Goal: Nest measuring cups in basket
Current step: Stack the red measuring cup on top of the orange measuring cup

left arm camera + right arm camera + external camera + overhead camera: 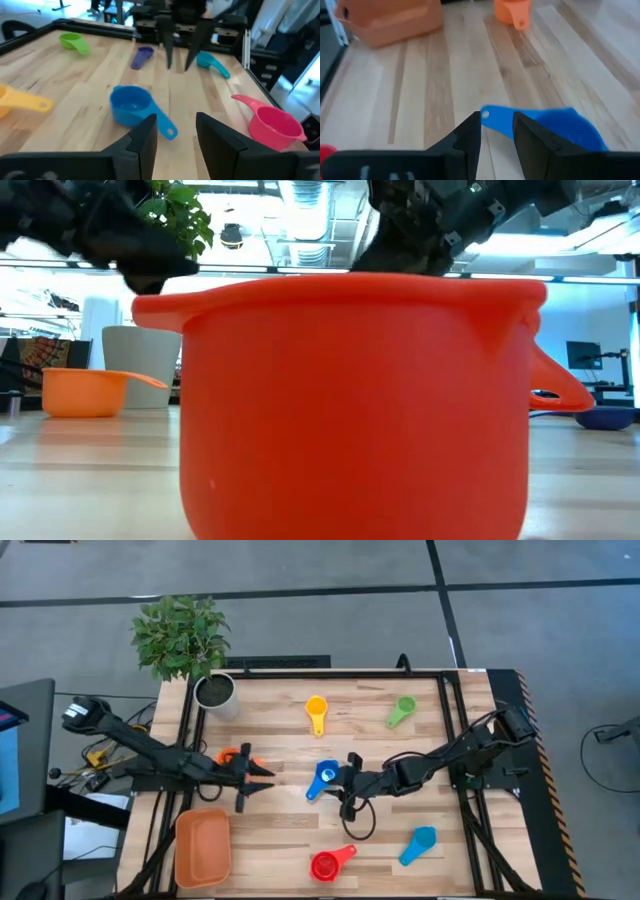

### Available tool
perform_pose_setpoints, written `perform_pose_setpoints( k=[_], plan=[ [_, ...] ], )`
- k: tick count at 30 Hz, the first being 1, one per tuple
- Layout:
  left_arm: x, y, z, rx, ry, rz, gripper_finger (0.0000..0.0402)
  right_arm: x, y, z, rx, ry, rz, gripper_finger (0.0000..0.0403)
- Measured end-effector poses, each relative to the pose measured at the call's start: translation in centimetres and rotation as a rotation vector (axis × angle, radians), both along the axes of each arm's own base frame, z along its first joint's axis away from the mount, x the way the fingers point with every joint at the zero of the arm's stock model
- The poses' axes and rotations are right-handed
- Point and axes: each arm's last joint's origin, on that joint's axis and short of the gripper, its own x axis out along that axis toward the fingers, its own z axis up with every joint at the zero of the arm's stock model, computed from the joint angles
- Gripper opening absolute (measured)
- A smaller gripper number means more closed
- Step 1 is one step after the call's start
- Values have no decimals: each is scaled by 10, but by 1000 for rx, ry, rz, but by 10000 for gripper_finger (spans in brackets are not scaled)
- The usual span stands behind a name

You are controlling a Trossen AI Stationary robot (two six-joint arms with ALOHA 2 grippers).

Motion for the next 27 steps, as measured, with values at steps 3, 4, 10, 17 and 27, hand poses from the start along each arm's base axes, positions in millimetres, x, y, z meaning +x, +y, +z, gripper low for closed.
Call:
perform_pose_setpoints(
  k=[3,4,10,17,27],
  plan=[
    [26,-10,9,0,37,19,126,-5,-3,-3,9,51,-83,127],
    [36,-13,11,-7,53,39,126,-8,-4,-4,16,68,-121,125],
    [89,-35,24,35,183,-12,126,-28,-13,-5,92,190,-338,119],
    [138,-59,14,84,376,-149,126,-54,-11,8,90,254,-424,119],
    [185,-83,17,-87,457,-280,126,-89,-13,29,79,292,-509,119]
  ],
)
